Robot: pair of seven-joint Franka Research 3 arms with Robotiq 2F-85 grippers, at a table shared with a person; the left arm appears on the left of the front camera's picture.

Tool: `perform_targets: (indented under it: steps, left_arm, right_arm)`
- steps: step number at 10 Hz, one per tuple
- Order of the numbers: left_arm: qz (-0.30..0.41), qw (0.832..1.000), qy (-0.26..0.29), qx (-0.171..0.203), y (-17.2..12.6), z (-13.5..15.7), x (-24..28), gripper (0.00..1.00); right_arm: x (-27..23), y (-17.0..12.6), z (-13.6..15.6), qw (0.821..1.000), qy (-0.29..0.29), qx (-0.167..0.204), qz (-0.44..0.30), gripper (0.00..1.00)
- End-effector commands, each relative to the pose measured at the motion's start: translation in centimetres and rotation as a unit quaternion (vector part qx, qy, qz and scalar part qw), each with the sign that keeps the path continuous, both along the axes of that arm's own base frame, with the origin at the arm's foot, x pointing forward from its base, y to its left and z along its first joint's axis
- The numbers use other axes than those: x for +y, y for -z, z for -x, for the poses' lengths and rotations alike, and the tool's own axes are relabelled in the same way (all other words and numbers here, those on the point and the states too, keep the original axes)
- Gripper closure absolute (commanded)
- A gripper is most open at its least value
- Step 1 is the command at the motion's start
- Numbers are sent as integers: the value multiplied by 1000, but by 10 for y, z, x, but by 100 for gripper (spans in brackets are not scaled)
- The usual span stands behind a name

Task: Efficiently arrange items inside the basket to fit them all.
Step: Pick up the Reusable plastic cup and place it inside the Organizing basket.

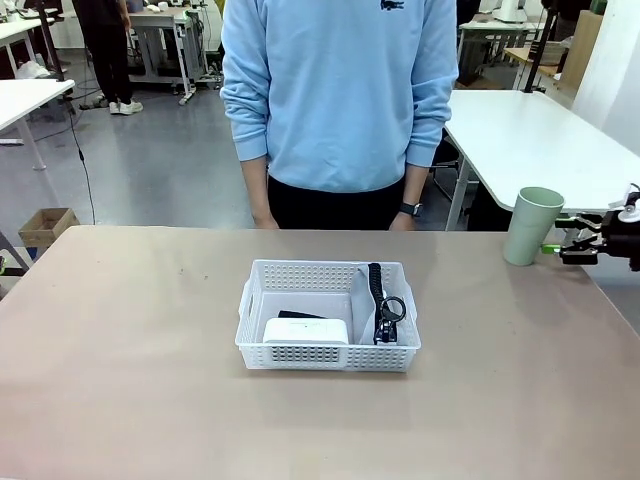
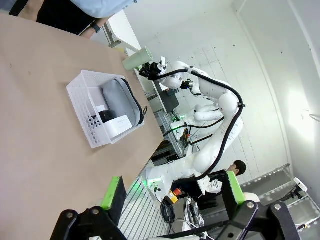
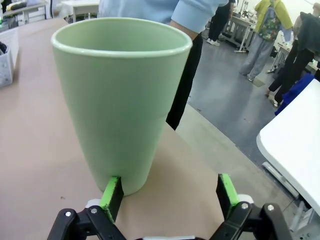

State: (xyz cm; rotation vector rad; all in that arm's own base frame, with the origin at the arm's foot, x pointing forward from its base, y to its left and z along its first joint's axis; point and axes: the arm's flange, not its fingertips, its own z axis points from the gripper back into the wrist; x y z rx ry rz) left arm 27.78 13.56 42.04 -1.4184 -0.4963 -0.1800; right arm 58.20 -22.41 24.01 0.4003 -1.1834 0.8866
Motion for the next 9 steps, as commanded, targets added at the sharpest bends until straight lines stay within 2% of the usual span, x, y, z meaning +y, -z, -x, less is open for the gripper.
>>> perform_targets:
  steps: [1,4,7,9]
  left_arm:
    - [4,1000,5,3,-2,3,1,0]
    - [4,1000,5,3,-2,3,1,0]
    - [4,1000,5,3,-2,3,1,0]
    - [4,1000,5,3,-2,3,1,0]
  right_arm:
    - [-6,5,-18,999,-13,23,-32,0]
    - [-9,5,-19,998,-34,38,-27,0]
    - [-9,3,-17,993,-98,61,-22,0]
    - [3,7,-21,991,-120,59,-33,0]
